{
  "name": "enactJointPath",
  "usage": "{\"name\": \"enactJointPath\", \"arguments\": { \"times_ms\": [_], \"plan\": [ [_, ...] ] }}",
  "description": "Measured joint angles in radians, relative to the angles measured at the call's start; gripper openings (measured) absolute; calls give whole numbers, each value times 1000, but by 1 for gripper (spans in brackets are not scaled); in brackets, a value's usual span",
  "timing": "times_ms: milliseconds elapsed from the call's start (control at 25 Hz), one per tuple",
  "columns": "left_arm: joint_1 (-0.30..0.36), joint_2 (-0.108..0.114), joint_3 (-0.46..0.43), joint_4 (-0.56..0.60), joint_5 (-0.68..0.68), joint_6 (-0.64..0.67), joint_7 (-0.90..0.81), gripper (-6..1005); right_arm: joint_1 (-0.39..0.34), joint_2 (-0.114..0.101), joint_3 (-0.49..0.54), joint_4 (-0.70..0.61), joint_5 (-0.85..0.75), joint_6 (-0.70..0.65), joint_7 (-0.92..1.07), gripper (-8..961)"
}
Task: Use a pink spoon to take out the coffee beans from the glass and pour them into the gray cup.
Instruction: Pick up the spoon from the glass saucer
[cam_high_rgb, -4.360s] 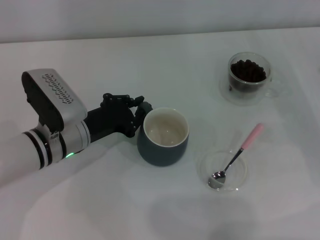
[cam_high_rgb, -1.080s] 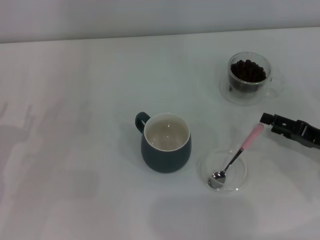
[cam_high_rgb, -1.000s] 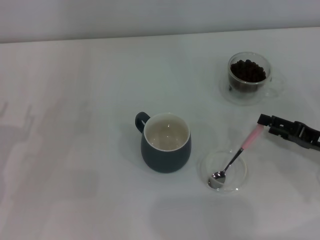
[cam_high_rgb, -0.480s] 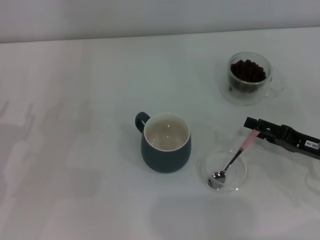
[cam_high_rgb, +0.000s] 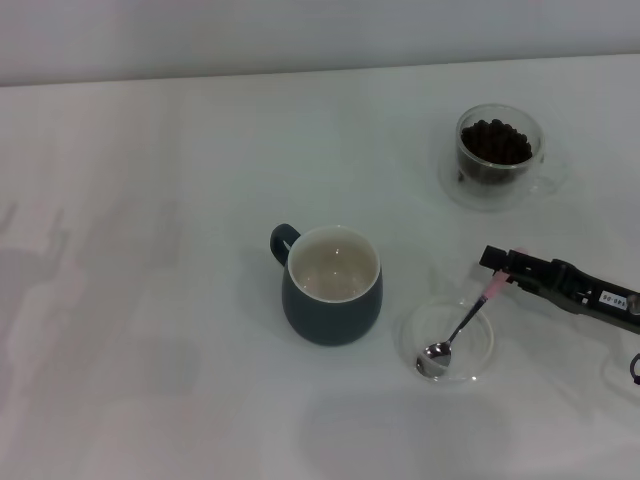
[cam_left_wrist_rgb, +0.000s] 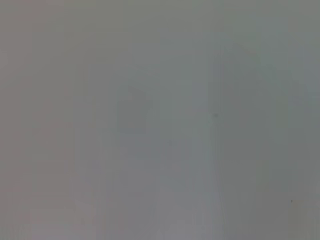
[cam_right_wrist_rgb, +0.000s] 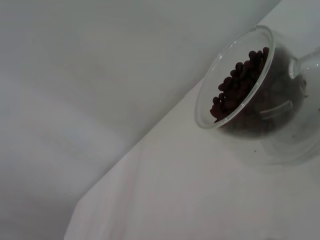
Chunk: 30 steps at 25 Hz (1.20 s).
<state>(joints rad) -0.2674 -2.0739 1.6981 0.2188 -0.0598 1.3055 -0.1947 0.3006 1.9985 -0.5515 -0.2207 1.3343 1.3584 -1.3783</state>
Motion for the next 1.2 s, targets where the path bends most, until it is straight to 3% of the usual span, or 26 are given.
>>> {"name": "enactJointPath", "arguments": {
  "times_ms": [40,280,920,1200],
  "plan": [
    [0,0,0,0,0,0,0,595,0,1,4,12,5,0,-13,602],
    [6,0,0,-1,0,0,-4,593,2,2,5,28,20,-3,-30,563],
    [9,0,0,-2,3,2,0,592,3,2,4,39,28,-14,-39,528],
    [7,0,2,-3,7,6,0,592,7,2,1,45,28,-28,-42,435]
  ]
}}
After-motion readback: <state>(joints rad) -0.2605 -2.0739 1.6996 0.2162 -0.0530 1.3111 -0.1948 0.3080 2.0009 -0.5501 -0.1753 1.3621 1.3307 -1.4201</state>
